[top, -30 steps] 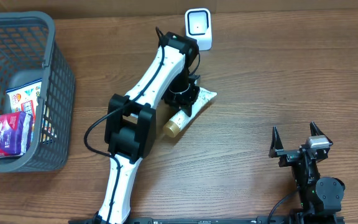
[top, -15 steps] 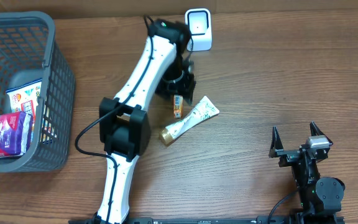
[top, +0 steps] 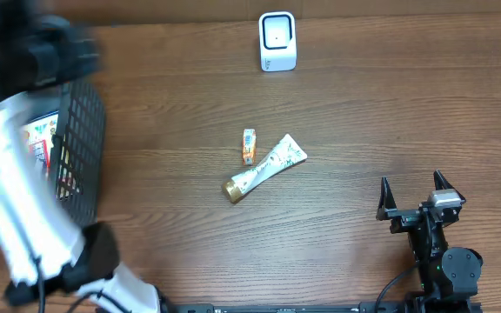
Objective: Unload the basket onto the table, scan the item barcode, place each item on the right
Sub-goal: 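Carry the items to the table center and release them, then reach the left gripper back into the basket toward the pink package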
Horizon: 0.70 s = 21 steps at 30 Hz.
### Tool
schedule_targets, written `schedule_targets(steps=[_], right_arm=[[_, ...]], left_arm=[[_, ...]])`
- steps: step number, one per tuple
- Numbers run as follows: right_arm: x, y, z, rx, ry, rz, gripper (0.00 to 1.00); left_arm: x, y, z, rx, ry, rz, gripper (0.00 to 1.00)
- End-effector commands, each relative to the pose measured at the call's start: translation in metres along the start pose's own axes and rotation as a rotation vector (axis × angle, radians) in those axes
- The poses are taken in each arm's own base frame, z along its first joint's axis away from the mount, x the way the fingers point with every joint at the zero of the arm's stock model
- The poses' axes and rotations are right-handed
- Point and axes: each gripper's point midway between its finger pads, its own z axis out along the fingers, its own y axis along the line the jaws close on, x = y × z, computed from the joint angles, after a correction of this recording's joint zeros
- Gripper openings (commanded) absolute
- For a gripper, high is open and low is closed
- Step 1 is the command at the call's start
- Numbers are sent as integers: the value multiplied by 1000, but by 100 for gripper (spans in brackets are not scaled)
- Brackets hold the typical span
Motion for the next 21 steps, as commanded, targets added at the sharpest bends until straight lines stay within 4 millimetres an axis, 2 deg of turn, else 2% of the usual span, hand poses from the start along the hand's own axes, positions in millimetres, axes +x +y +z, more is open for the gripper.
schedule_targets(steps=[1, 4, 5, 7, 12, 13, 15, 21], right_arm=[[1, 0, 0, 1, -6, -2, 100], [1, 0, 0, 1, -6, -1, 100], [1, 0, 0, 1, -6, -1, 100], [1, 0, 0, 1, -6, -2, 100], [1, 0, 0, 1, -6, -1, 100], [1, 0, 0, 1, -6, -1, 100], [1, 0, 0, 1, -6, -1, 100], [1, 0, 0, 1, -6, -1, 100]], left_arm=[[1, 90, -19, -165, -23, -211, 100], [13, 140, -9, -230, 31, -365, 100], [22, 154, 3, -247, 80, -399, 100], [32, 162, 19, -253, 137, -417, 100], [53, 181, 80, -294, 255, -418, 100], [57, 185, 86, -306, 270, -418, 100], [69, 200, 116, -349, 312, -414, 100], [82, 216, 152, -378, 382, -390, 100]])
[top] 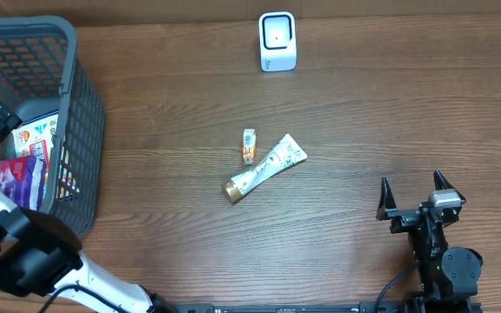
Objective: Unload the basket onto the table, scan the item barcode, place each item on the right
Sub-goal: 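Reach the left gripper back into the basket toward the pink package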
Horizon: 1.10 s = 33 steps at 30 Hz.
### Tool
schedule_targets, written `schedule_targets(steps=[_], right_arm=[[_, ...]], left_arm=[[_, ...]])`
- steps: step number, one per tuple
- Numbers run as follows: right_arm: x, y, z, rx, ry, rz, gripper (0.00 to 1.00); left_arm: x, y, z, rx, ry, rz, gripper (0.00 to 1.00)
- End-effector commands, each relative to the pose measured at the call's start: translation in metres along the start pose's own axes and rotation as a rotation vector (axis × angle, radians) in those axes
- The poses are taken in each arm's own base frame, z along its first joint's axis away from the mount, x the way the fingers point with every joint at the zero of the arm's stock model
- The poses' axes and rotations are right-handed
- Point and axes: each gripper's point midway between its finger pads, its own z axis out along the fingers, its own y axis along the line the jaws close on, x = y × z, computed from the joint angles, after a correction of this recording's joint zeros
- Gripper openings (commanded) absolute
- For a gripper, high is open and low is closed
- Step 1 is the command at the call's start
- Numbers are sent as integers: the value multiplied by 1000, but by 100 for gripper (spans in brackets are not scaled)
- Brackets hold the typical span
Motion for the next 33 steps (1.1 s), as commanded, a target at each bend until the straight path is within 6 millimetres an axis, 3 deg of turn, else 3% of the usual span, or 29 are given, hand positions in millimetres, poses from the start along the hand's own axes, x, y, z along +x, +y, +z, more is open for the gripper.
schedule_targets(steps=[1, 9, 13, 17, 26, 33], right_arm=[[1, 0, 0, 1, -5, -1, 100], [1, 0, 0, 1, -5, -1, 100], [2, 0, 0, 1, -4, -2, 100], [2, 0, 0, 1, -4, -1, 100], [1, 0, 0, 2, -5, -2, 100], [1, 0, 0, 1, -5, -1, 100]], left_arm=[[3, 7, 33, -63, 67, 13, 100], [20, 10, 85, -99, 219, 75, 87], [25, 6, 102, -111, 258, 94, 79], [28, 4, 110, -146, 273, 105, 73], [28, 3, 112, -291, 245, 108, 83], [28, 12, 111, -367, 232, 94, 81]])
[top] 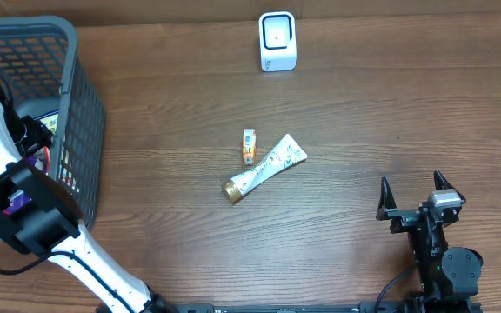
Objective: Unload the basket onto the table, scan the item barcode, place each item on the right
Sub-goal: 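Reach the left gripper back into the basket toward the pink package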
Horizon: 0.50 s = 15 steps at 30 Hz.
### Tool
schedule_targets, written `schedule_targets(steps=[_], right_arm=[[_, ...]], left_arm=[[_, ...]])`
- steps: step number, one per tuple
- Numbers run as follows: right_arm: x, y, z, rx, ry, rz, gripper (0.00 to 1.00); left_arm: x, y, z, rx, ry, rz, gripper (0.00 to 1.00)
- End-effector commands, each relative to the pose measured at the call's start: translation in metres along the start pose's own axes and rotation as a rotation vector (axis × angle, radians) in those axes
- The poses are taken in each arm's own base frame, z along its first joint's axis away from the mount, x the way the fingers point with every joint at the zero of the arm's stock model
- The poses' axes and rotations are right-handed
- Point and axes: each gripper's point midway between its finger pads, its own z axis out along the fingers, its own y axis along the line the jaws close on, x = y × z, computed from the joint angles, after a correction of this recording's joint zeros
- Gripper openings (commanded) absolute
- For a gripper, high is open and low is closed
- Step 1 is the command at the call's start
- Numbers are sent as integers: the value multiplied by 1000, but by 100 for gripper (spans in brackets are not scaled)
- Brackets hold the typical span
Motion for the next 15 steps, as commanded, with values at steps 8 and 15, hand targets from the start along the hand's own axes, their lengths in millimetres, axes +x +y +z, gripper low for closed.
schedule_targets(steps=[8, 15], right_arm=[[1, 0, 0, 2, -5, -1, 100], [1, 0, 0, 2, -5, -1, 100]], left_arm=[[5, 29, 10, -185, 15, -89, 77], [13, 34, 15, -230, 37, -116, 79]])
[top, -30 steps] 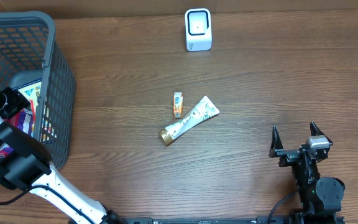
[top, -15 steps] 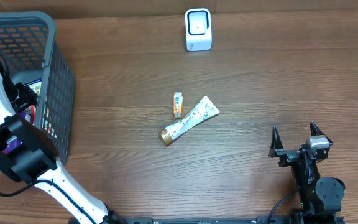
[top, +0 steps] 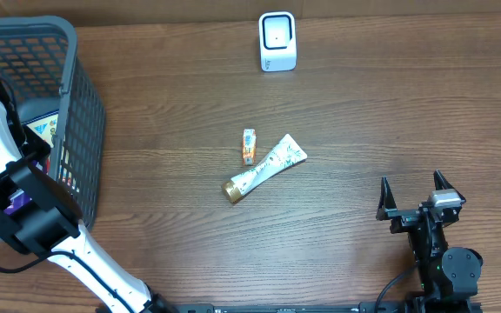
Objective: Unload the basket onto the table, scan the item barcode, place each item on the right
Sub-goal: 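Reach the left gripper back into the basket toward the pink package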
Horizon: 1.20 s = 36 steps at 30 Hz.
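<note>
The white barcode scanner (top: pixel 277 41) stands at the table's far edge, its window facing up. A small orange box (top: pixel 249 146) and a white tube with a gold cap (top: pixel 265 168) lie mid-table. My left arm reaches down into the grey basket (top: pixel 81 130) at the left. Its fingers are hidden under the wrist among the packages, so their state does not show. A colourful package (top: pixel 49 130) and a purple one (top: pixel 14 200) peek out beside the arm. My right gripper (top: pixel 414 188) rests at the lower right, open and holding nothing.
The basket's tall mesh wall stands between the left arm and the items at mid-table. The right arm's base (top: pixel 446 265) sits at the front right edge.
My left wrist has shifted a little toward the front inside the basket. The right arm, the scanner, the box and the tube have not moved.
First my left arm was a blur across the basket's front. Then it stood at the far left, with the purple and colourful packages showing in the basket. Later it lay over the basket's inside, covering most of them, and it stays there now.
</note>
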### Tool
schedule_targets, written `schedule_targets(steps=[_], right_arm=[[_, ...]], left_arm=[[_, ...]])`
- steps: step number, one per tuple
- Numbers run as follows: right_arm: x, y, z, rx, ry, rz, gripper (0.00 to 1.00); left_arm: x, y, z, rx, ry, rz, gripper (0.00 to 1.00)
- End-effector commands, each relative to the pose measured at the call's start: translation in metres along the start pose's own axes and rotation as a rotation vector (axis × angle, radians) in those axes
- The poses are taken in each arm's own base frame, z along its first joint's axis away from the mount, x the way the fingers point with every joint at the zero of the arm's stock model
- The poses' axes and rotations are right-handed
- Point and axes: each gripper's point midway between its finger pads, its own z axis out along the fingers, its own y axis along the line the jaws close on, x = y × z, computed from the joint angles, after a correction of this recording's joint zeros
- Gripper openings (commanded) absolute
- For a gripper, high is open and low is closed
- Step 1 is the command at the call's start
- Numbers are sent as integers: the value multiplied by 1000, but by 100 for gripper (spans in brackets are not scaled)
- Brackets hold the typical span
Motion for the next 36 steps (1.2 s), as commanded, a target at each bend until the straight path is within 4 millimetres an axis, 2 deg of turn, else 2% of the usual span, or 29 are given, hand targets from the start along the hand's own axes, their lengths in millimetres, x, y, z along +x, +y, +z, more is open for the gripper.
schedule_targets(steps=[1, 7, 10, 14, 18, 20, 23, 25, 27, 29, 30, 36], right_arm=[[1, 0, 0, 1, -5, -2, 100], [1, 0, 0, 1, -5, -1, 100], [1, 0, 0, 1, -5, -1, 100], [1, 0, 0, 1, -5, -1, 100], [1, 0, 0, 1, -5, -1, 100], [1, 0, 0, 1, -5, -1, 100], [1, 0, 0, 2, -5, -1, 100], [1, 0, 0, 2, -5, -1, 100], [1, 0, 0, 1, -5, -1, 100], [1, 0, 0, 1, -5, -1, 100], [1, 0, 0, 1, -5, -1, 100], [1, 0, 0, 1, -5, -1, 100]], left_arm=[[1, 7, 7, -64, 6, -39, 79], [-4, 18, -23, -34, -78, -125, 84], [-5, 20, -31, -20, -98, -130, 85], [-2, 15, -20, -18, -79, -121, 85], [5, 1, 4, -10, -55, -93, 84], [8, -7, 19, -4, -50, -74, 77], [9, -13, 25, 12, -46, -72, 63], [7, -14, 25, 16, -58, -46, 48], [5, -15, 21, 17, -65, -35, 22], [4, -14, 15, 19, -70, -37, 8], [3, -12, 12, 19, -73, -38, 4], [-7, -1, -22, 40, -116, -59, 4]])
